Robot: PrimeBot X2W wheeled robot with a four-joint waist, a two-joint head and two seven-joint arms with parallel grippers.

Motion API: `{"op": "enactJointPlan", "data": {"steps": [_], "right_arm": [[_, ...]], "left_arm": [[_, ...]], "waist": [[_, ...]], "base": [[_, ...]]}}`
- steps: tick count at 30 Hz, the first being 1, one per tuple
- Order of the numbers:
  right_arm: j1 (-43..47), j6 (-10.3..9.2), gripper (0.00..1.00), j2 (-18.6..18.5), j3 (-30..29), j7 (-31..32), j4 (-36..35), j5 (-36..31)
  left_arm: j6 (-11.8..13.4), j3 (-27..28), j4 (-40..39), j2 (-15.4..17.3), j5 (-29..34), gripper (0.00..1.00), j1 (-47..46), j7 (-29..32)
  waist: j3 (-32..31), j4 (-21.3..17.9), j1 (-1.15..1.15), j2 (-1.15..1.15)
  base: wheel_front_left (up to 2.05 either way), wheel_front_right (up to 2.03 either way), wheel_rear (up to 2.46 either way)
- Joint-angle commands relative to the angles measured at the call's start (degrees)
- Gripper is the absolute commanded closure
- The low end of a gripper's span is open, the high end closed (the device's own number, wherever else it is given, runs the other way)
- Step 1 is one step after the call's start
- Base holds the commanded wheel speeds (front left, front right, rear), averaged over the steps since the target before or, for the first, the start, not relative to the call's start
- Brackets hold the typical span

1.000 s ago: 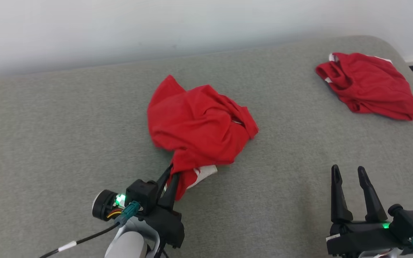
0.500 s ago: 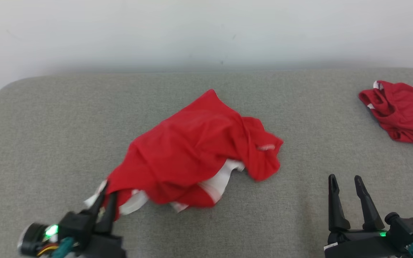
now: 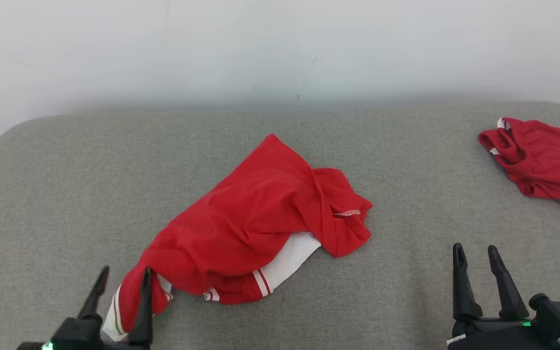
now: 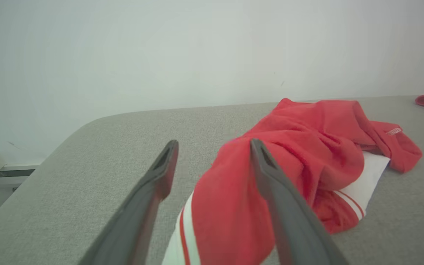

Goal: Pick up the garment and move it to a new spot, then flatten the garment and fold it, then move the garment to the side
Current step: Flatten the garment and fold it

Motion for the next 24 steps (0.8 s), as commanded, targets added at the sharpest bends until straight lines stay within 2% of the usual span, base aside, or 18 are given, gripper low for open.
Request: {"op": "enactJointPlan", "data": {"steps": [1, 9, 16, 24], "right_arm": [[0.57, -0.17, 0.00, 0.12, -0.03, 0.04, -0.13, 0.03], [1.47, -0.17, 0.00, 1.01, -0.50, 0.76, -1.11, -0.68], [1.76, -0.17, 0.00, 1.20, -0.37, 0.94, -1.48, -0.68], [2.59, -0.17, 0.00, 0.90, -0.72, 1.16, -1.24, -0.34]], "left_arm": [[0.34, 0.46, -0.90, -0.01, -0.34, 0.00, -0.38, -0.67], [3.09, 4.79, -8.01, 1.55, -0.29, 0.00, 0.33, -3.16], [5.55, 8.91, -11.06, 1.02, -0.45, 0.00, 2.52, -4.41], [5.39, 10.83, -10.84, -1.03, 0.04, 0.00, 6.19, -4.60]], "waist": [[-0.46, 0.35, 0.00, 0.00], [-1.82, 1.27, 0.00, 0.00], [-2.29, 0.95, 0.00, 0.00], [-2.53, 0.89, 0.00, 0.00]], "base": [[0.00, 0.00, 0.00], [0.00, 0.00, 0.00], [0.00, 0.00, 0.00], [0.00, 0.00, 0.00]]}}
